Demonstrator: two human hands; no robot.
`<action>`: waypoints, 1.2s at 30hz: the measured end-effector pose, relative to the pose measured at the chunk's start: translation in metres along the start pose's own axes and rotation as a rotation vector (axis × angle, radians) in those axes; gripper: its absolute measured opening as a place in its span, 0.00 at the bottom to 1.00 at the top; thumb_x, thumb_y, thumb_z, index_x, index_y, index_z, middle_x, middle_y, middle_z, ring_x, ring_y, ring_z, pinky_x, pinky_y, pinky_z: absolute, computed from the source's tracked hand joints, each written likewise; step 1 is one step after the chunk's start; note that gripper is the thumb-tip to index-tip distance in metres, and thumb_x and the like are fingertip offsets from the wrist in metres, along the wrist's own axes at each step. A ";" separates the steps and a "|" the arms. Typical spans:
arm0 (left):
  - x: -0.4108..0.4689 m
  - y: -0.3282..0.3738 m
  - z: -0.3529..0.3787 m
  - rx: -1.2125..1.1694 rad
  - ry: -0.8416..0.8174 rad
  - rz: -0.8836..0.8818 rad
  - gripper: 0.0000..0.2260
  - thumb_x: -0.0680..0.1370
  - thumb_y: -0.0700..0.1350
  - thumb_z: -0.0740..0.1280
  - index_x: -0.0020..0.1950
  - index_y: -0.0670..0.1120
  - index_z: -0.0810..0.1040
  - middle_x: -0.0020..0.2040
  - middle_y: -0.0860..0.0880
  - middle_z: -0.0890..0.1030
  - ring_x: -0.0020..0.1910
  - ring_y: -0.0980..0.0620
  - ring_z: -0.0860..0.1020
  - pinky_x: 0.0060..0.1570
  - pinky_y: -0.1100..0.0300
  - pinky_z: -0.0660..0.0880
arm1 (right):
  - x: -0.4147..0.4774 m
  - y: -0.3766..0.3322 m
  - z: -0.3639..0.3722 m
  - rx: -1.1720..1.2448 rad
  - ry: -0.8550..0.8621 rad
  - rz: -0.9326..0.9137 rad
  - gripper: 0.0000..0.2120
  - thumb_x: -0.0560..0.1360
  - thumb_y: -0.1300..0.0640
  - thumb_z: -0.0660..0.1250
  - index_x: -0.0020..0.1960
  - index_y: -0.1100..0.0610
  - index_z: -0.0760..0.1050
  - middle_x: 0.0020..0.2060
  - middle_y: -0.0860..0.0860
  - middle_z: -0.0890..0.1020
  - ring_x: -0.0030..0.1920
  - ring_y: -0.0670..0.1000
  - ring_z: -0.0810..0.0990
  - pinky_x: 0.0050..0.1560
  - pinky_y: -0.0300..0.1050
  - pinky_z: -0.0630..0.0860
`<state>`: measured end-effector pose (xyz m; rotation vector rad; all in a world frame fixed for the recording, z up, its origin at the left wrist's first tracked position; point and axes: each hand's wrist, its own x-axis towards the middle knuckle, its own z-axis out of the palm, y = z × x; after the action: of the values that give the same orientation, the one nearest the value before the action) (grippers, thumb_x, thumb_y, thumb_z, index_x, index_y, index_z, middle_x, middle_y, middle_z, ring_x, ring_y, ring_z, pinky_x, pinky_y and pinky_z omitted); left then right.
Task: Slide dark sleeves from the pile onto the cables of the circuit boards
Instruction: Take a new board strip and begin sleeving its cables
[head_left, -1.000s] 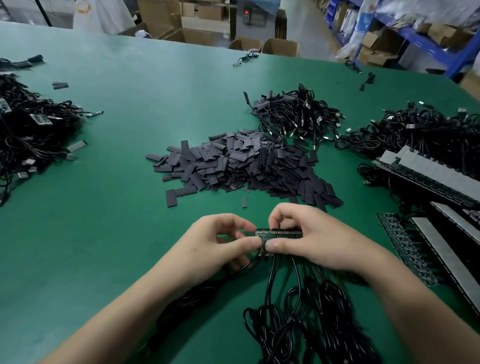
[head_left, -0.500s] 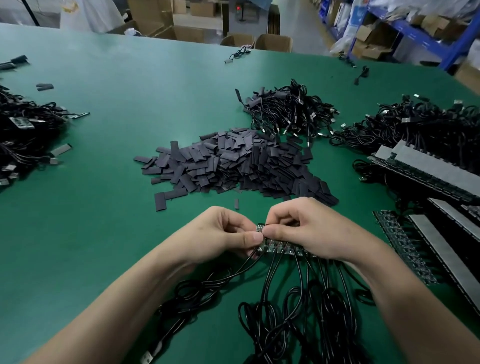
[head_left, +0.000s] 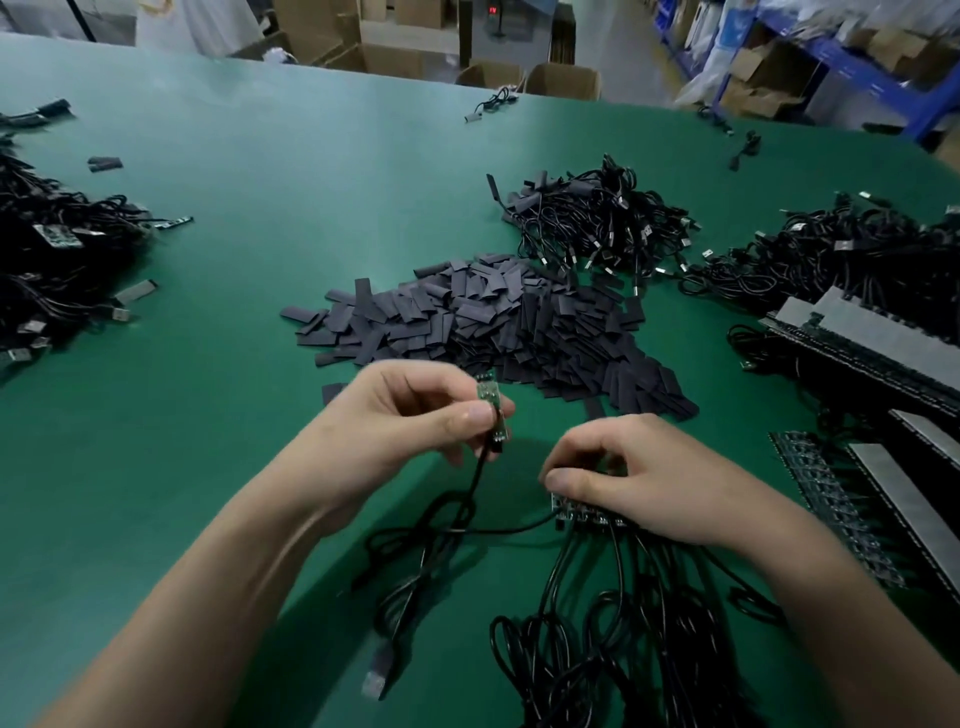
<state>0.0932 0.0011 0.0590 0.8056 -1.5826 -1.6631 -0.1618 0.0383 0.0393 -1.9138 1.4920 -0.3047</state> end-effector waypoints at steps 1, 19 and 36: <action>-0.003 0.010 0.000 0.032 0.004 0.071 0.04 0.72 0.44 0.77 0.37 0.52 0.87 0.37 0.45 0.85 0.38 0.55 0.81 0.36 0.64 0.77 | -0.002 -0.006 0.001 -0.008 0.051 -0.022 0.09 0.78 0.39 0.68 0.52 0.40 0.83 0.47 0.35 0.84 0.49 0.35 0.81 0.49 0.38 0.74; -0.018 0.036 0.033 0.537 0.265 0.263 0.14 0.82 0.59 0.62 0.55 0.56 0.84 0.49 0.56 0.86 0.50 0.57 0.84 0.52 0.55 0.80 | -0.011 -0.102 0.004 0.930 0.699 -0.452 0.07 0.82 0.54 0.67 0.51 0.55 0.82 0.41 0.52 0.88 0.42 0.52 0.89 0.45 0.42 0.84; -0.028 0.000 0.029 0.651 0.397 0.120 0.06 0.80 0.48 0.70 0.44 0.57 0.83 0.42 0.64 0.83 0.43 0.64 0.80 0.41 0.73 0.69 | -0.010 -0.059 0.039 0.701 0.736 -0.180 0.06 0.76 0.44 0.73 0.49 0.45 0.85 0.38 0.48 0.86 0.36 0.47 0.84 0.39 0.42 0.82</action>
<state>0.0847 0.0405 0.0599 1.2423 -1.8396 -0.8167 -0.0975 0.0684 0.0501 -1.3952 1.3492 -1.5219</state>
